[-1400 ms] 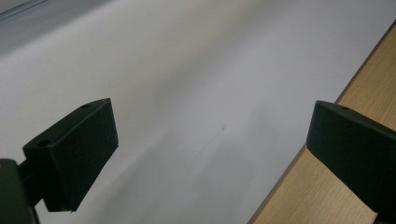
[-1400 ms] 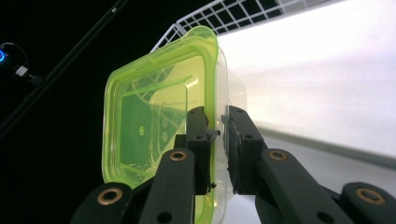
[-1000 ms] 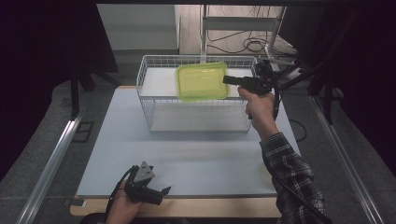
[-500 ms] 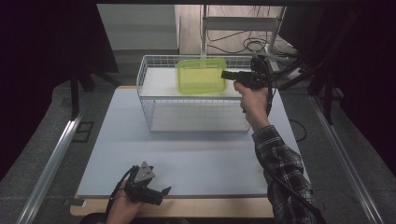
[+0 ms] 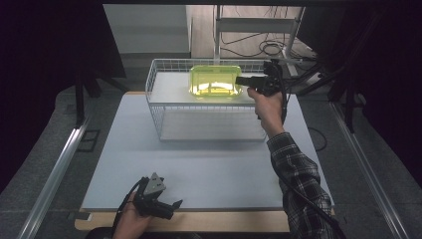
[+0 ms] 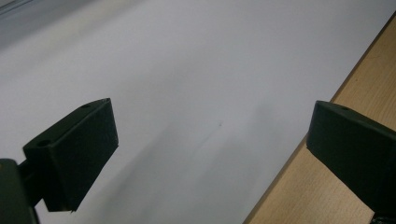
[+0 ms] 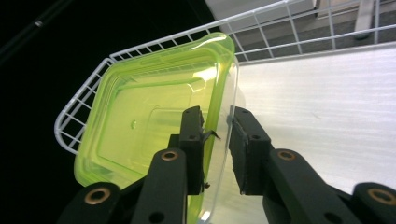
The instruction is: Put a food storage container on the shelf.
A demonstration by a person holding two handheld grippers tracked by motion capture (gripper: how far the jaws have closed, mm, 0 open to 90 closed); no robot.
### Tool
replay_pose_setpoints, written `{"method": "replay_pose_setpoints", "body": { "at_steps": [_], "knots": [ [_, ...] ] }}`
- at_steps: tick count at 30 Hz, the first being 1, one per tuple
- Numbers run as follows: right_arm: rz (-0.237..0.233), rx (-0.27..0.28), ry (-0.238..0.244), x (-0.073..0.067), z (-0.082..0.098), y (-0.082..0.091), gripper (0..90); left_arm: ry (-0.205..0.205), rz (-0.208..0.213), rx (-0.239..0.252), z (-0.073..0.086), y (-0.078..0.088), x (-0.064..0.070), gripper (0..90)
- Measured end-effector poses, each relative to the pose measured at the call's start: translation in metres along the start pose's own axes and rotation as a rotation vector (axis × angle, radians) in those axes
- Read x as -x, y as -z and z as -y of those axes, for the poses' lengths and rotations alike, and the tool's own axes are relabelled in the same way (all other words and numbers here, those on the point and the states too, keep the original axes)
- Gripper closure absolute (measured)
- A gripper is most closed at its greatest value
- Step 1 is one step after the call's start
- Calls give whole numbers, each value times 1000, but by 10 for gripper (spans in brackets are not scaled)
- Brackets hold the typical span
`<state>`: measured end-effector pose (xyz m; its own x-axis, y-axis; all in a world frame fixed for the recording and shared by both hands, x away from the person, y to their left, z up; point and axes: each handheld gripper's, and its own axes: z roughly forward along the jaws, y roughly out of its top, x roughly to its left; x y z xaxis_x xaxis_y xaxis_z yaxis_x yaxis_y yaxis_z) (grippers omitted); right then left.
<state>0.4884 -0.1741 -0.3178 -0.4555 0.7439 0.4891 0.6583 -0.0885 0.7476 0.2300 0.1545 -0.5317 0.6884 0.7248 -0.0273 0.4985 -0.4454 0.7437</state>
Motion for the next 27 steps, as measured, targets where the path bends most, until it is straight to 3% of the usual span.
{"method": "replay_pose_setpoints", "body": {
  "at_steps": [6,13,15,20,27],
  "knots": [
    [59,-11,59,-2,-1,-5,681,-2,-1,0,0,0,0,21],
    [53,-12,45,3,-1,-9,596,-5,-2,-2,0,0,0,21],
    [79,-10,78,2,-2,-10,560,-5,-2,-2,0,0,0,21],
    [89,-14,88,1,-3,-7,497,-5,-3,-1,0,0,1,21],
    [41,-17,104,1,-4,4,374,12,14,27,0,2,-1,20]
  ]
}}
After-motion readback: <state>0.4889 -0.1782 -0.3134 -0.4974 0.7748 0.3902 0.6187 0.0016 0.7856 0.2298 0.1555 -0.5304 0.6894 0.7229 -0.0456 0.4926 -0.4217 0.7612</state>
